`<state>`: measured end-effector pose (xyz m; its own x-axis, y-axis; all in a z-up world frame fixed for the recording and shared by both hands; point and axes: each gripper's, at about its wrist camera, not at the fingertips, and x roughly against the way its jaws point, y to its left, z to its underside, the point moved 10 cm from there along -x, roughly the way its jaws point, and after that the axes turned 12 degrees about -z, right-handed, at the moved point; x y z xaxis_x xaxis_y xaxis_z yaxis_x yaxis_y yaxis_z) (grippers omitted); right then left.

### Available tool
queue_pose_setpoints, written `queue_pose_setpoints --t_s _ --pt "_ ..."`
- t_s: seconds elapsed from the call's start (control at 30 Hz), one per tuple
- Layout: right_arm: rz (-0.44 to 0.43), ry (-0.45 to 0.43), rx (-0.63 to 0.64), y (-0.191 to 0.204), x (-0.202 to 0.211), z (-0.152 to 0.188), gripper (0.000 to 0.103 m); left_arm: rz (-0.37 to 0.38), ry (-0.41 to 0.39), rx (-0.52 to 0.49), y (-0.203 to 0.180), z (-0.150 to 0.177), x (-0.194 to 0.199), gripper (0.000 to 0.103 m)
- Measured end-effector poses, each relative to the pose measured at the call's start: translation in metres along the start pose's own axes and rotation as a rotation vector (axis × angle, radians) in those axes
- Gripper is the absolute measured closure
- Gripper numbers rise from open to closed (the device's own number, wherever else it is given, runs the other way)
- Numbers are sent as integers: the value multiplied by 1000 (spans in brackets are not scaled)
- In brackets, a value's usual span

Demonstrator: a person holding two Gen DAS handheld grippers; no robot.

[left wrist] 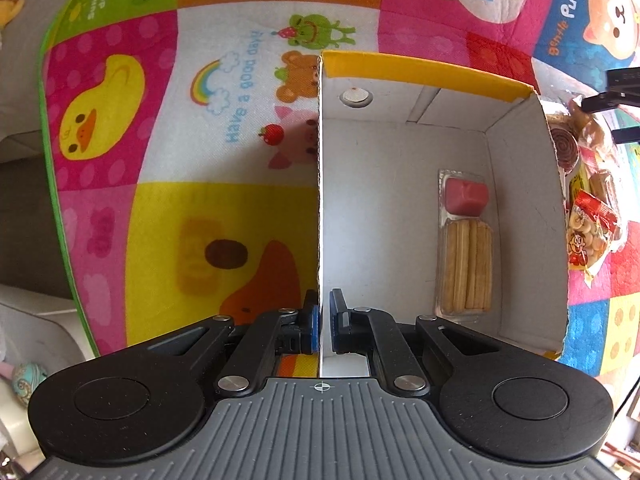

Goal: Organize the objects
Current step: 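Grasp the bagged round bread bun with the right gripper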

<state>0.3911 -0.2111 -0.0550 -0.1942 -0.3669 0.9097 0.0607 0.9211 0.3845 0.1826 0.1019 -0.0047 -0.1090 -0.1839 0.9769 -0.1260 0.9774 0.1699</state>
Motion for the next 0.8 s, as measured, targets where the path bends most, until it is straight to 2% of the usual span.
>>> queue_pose_setpoints --t_s 0.1,0.17,0.2,0.27,0.43,0.57,0.8 --pt "-14 15 -26 -2 -6 3 33 -1 2 -14 -1 4 -2 96" --pt "-31 16 -28 -1 -1 7 43 -2 -2 -26 -1 6 -2 96" --pt "-33 15 -29 0 3 9 44 1 -3 -26 -1 8 -2 96" --pt "-28 8 -14 1 14 15 48 8 -4 -28 -1 10 -1 96" --pt "-58 -24 28 14 58 46 48 30 -21 -58 0 13 1 96" --pt "-86 -2 43 31 92 101 48 47 -26 -81 0 16 1 96" --pt "-65 143 68 70 117 224 48 56 -42 -123 -2 19 3 96"
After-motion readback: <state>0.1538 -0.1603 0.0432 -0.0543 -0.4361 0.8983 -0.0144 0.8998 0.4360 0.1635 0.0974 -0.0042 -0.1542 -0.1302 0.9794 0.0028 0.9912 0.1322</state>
